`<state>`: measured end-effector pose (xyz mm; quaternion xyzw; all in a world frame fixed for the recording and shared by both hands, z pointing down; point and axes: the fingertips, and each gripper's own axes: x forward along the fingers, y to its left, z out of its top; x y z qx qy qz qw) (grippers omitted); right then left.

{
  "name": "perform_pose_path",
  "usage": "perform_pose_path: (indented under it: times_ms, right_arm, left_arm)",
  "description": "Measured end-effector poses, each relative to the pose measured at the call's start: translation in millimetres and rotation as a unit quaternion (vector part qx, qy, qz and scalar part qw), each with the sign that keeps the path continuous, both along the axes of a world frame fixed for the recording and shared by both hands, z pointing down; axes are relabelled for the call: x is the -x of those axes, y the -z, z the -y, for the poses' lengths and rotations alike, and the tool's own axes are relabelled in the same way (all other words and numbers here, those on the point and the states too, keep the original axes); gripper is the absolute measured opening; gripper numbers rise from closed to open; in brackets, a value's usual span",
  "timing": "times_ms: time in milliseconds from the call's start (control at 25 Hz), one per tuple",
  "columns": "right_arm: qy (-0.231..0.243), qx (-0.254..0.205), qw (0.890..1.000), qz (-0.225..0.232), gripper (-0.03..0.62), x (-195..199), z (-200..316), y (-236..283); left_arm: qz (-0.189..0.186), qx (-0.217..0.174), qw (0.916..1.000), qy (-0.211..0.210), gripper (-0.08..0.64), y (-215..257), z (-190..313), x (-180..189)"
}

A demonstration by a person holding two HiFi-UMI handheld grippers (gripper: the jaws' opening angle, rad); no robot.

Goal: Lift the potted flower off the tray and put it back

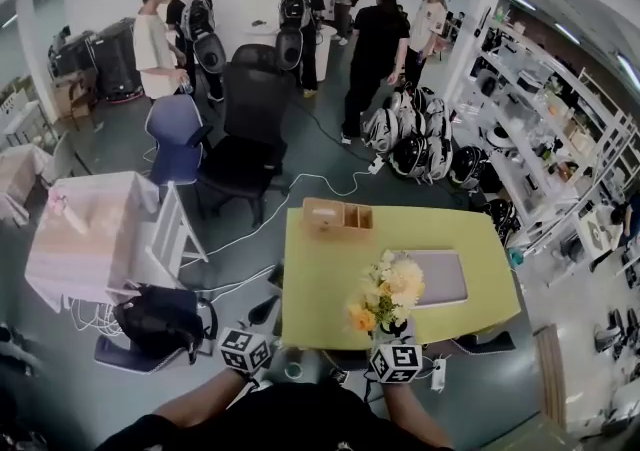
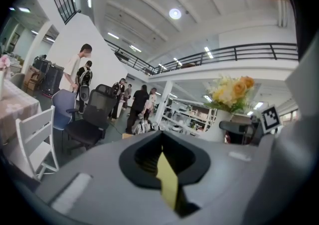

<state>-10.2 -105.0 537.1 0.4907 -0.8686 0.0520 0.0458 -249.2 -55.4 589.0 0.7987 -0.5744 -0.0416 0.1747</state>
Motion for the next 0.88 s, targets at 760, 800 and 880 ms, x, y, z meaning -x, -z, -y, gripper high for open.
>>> perform_pose_path:
  times_ms: [760,800,880]
  right_arm:
    - [-0.034,-0.031,0.999,0.001,0.215,-139.7,127.3,-38.2]
    - [-0.035,-0.033,0.999,-0.001,0.215,-149.7,138.5,-43.4]
    - [-0.040,-0.036,0.999,-0.001,0.215,-169.9,159.5,-57.4]
  left_arm:
    - [-0.007,0.023,0.9995,-0.020,0.007,-27.6,83.7,-127.2]
    - [-0.008,0.025,0.9995,-0.021,0.007,-30.9,90.1,-135.8]
    - [-0.009,0.031,0.9993,-0.021,0.006,-39.5,101.0,-151.2]
